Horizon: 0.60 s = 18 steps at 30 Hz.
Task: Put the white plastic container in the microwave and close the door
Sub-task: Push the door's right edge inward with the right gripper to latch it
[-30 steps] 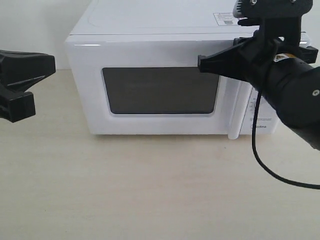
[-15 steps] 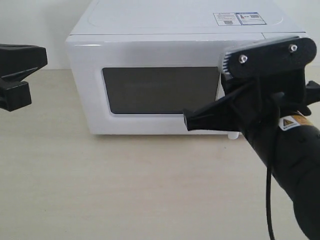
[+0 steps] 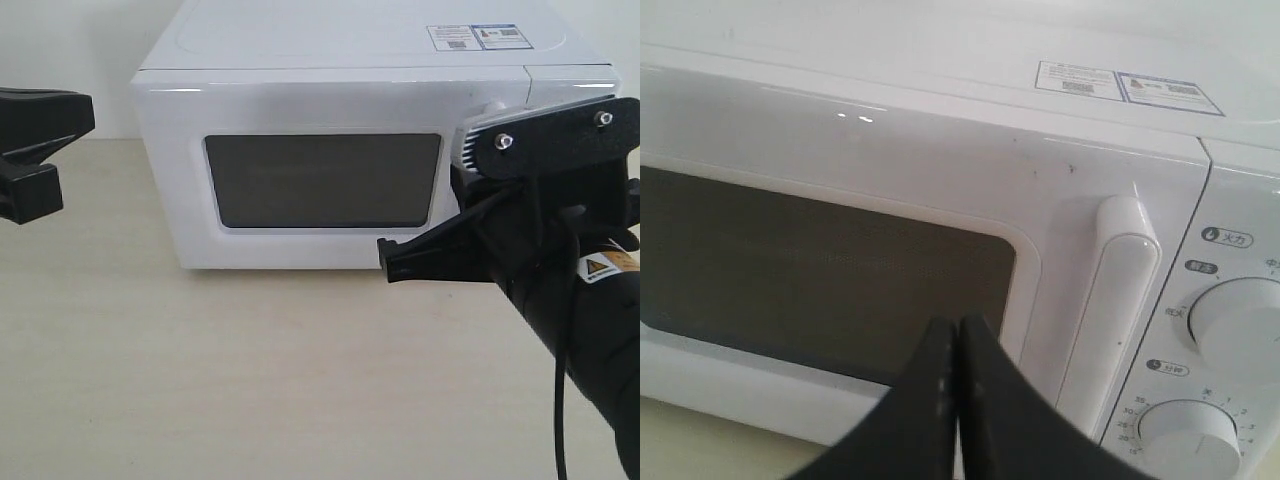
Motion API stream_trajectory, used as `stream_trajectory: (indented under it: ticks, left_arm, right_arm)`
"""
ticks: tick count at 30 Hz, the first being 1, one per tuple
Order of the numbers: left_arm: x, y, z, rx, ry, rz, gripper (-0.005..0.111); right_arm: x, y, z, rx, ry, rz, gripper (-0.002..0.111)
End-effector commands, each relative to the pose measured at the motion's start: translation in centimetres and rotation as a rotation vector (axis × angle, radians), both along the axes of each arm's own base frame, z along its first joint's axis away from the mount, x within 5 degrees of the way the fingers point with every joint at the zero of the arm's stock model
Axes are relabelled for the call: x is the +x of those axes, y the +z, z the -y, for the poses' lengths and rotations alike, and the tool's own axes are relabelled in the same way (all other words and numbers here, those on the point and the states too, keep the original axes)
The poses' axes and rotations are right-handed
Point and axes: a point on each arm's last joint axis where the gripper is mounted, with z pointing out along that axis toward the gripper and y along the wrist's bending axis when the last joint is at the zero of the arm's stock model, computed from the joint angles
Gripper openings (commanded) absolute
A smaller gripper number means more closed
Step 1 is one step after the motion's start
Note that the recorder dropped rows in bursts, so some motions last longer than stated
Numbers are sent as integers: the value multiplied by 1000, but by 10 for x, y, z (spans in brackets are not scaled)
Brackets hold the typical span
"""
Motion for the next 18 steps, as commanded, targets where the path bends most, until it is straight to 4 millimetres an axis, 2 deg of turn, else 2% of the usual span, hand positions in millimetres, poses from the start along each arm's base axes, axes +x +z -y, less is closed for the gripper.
stream_trajectory:
  ticks: [1,18]
  left_arm:
    - [-1,1,-2,-1,11,16,4]
    - [-1,1,-2,-1,11,16,4]
  right_arm:
    - [-1,2,1,3,2,6,0]
    - [-1,1,0,5,6,-2,0]
